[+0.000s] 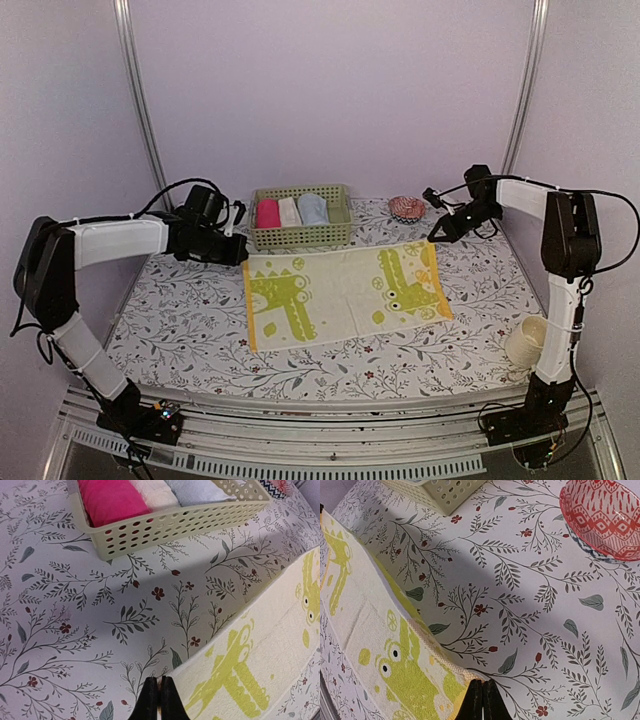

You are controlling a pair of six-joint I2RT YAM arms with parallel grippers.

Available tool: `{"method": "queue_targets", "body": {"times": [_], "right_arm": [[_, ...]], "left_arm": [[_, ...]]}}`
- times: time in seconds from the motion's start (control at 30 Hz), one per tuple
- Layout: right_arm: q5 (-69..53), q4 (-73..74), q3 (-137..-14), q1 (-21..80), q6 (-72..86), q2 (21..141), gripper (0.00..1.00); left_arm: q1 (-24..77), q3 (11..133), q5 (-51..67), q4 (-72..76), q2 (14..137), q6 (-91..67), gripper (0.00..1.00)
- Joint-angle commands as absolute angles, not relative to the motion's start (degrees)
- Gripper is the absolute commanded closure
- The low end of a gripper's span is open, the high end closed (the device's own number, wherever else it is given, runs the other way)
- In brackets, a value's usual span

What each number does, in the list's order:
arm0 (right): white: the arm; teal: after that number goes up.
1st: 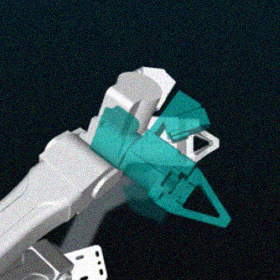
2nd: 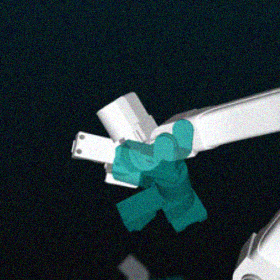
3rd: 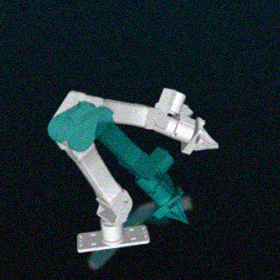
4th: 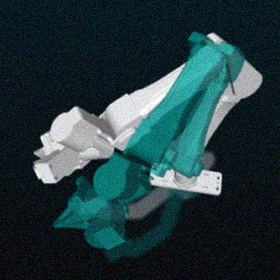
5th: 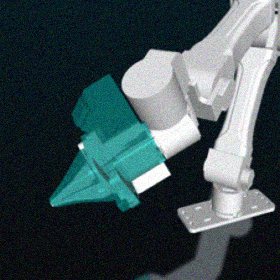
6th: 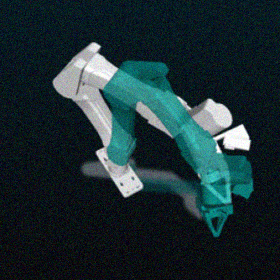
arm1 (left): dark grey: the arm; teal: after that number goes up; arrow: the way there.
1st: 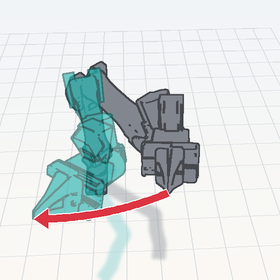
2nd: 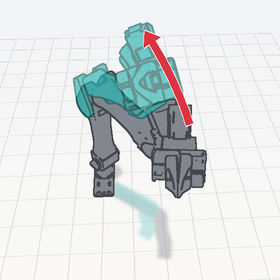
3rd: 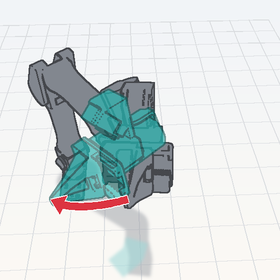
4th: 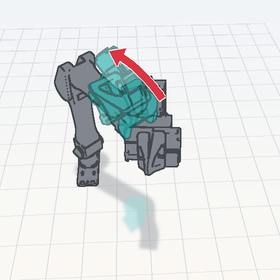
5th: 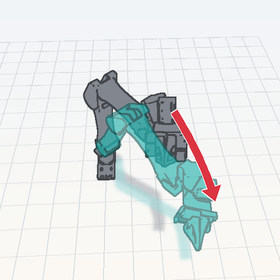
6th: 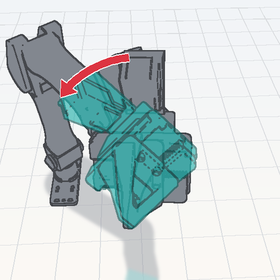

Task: Roll the towels
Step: Fold the towel at the center of the board.

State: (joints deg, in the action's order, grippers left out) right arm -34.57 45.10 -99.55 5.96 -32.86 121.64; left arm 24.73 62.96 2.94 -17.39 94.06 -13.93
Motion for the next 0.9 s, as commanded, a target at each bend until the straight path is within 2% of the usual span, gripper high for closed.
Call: {"method": "queue_targets", "body": {"times": [0.0, 0.23, 0.5, 0.87], "right_arm": [[-31.5, 43.1, -97.3, 5.5, -32.6, 119.5, 0.98], [-36.4, 43.2, -92.3, 5.2, -34.2, 114.8, 0.97], [-34.7, 42.1, -84.4, 5.2, -36.5, 109.7, 0.97], [-35.3, 42.8, -76.4, 5.2, -41.4, 102.8, 0.97]], "left_arm": [[24.3, 62.0, 6.2, -18.3, 91.5, -14.4, 1.00], [24.4, 58.0, 10.3, -19.1, 88.7, -14.8, 1.00], [24.5, 56.2, 15.3, -21.6, 87.2, -14.4, 1.00], [24.5, 54.5, 16.5, -24.0, 84.5, -15.1, 1.00]]}}
